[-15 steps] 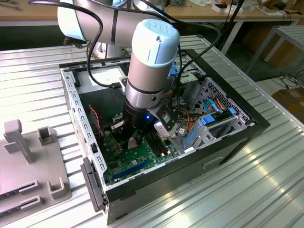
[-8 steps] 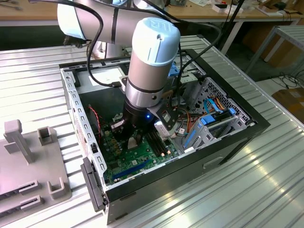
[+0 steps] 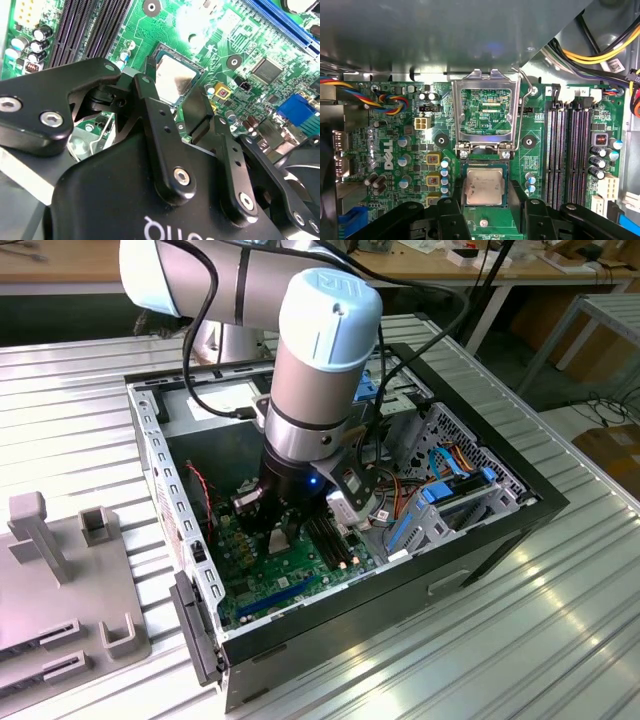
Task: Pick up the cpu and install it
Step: 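Pick up the cpu and move it towards the insertion slot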
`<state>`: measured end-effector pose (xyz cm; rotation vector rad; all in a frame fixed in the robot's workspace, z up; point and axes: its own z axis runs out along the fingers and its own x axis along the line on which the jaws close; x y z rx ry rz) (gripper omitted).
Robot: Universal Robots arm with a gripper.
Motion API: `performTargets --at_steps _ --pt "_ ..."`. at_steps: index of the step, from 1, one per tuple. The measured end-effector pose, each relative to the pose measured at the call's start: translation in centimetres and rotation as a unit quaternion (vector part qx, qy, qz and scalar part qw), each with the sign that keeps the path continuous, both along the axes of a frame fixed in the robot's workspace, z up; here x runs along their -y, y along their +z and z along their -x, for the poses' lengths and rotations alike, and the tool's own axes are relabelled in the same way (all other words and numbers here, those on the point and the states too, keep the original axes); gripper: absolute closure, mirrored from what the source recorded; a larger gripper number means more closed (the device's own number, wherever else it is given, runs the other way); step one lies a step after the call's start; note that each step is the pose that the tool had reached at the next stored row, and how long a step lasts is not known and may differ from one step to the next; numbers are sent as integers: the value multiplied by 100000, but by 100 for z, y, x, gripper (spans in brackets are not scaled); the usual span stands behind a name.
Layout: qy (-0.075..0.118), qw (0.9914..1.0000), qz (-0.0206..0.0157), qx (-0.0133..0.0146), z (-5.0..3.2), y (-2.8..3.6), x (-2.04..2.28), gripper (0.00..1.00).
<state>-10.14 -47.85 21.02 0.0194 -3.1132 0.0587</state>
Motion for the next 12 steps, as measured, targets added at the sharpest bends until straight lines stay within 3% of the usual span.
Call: performTargets --at_steps 11,12 --pt "5 100000 -7 -10 -1 14 0 52" --pt "5 100000 -10 -9 -1 15 0 59"
